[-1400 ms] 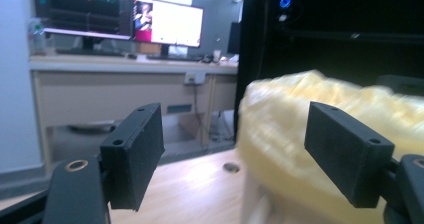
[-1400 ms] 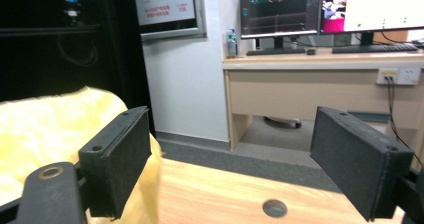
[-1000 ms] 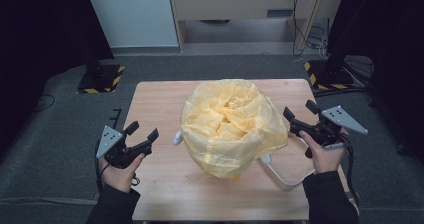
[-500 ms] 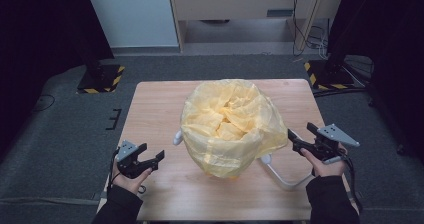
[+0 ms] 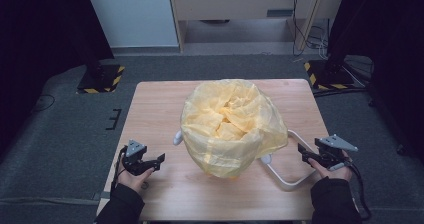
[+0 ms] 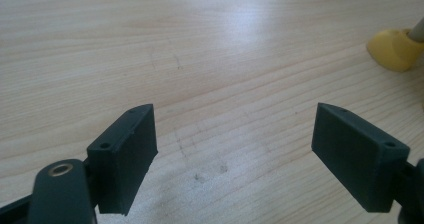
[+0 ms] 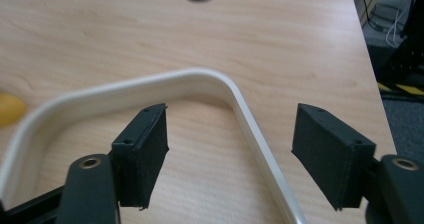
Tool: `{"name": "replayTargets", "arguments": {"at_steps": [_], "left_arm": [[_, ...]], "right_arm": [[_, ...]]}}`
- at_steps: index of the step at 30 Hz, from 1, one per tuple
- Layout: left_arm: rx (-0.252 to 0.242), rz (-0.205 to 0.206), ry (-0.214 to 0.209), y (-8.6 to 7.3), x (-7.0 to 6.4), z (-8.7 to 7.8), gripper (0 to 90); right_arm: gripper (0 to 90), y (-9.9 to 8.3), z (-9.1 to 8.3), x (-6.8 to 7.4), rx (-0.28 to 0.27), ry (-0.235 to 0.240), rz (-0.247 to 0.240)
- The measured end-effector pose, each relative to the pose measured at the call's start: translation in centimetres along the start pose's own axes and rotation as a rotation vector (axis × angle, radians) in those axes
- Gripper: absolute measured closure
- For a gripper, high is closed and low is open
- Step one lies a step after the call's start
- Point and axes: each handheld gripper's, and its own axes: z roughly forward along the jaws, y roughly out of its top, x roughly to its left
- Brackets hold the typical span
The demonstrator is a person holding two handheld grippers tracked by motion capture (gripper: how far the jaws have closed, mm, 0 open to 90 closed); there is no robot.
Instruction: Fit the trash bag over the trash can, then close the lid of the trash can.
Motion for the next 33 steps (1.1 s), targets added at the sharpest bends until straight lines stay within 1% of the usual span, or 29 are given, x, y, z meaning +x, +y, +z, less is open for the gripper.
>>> {"name": "replayTargets", "arguments": {"at_steps": [1,2,4,7,8,9,10,11,13,14,18,22,23,24,25,27,29,32,33], "left_arm": [[0.004,-0.001,-0.003,-0.1,0.0,0.1,17.4],[0.013,-0.004,-0.004,-0.1,0.0,0.2,17.4],[0.018,-0.003,-0.008,-0.1,0.1,0.2,17.4],[0.025,-0.007,-0.018,-0.1,0.1,0.2,17.3],[0.025,-0.012,-0.023,-0.1,0.1,0.3,17.3],[0.025,-0.015,-0.027,-0.1,0.1,0.3,17.2],[0.024,-0.017,-0.025,-0.1,0.1,0.3,17.1],[0.027,-0.015,-0.026,-0.1,0.2,0.3,16.9],[0.029,-0.017,-0.026,-0.2,0.2,0.3,16.8],[0.029,-0.016,-0.028,-0.1,0.2,0.3,16.8],[0.031,-0.015,-0.032,-0.1,0.1,0.3,16.8],[0.032,-0.017,-0.032,-0.1,0.1,0.3,16.9],[0.033,-0.017,-0.032,-0.1,0.1,0.3,16.9],[0.034,-0.016,-0.032,-0.1,0.1,0.3,16.8],[0.036,-0.016,-0.033,-0.2,0.1,0.3,16.8],[0.038,-0.014,-0.035,-0.2,0.1,0.4,16.9],[0.039,-0.015,-0.036,-0.2,0.1,0.4,16.9],[0.040,-0.010,-0.040,-0.2,0.0,0.4,16.8],[0.039,-0.010,-0.040,-0.2,0.0,0.4,16.9]], "right_arm": [[32.6,-0.2,0.1,-0.1,0.007,-0.001,0.002],[34.9,-0.5,0.1,-0.6,0.033,-0.011,-0.006],[37.2,-0.8,0.1,-1.0,0.054,-0.018,-0.001],[43.7,-1.5,0.2,-1.9,0.092,-0.031,0.013],[47.5,-1.6,0.2,-2.2,0.111,-0.030,0.021],[48.8,-1.8,0.2,-2.4,0.121,-0.029,0.037],[50.8,-1.9,0.2,-2.7,0.132,-0.034,0.041],[53.0,-2.1,0.3,-2.9,0.145,-0.029,0.052],[55.0,-2.3,0.3,-3.2,0.161,-0.024,0.062],[55.9,-2.3,0.4,-3.3,0.170,-0.018,0.059],[58.0,-2.4,0.6,-3.4,0.188,-0.009,0.056],[59.3,-2.4,1.0,-3.5,0.206,0.000,0.035],[60.0,-2.4,1.1,-3.5,0.214,0.002,0.039],[61.7,-2.4,1.3,-3.6,0.219,0.002,0.022],[63.2,-2.4,1.3,-3.5,0.231,0.004,0.029],[67.8,-2.4,1.6,-3.5,0.240,0.009,0.019],[70.6,-2.3,1.8,-3.3,0.256,0.008,0.024],[77.6,-2.2,1.9,-3.3,0.261,0.005,0.016],[78.1,-2.2,1.9,-3.3,0.264,0.003,0.019]]}}
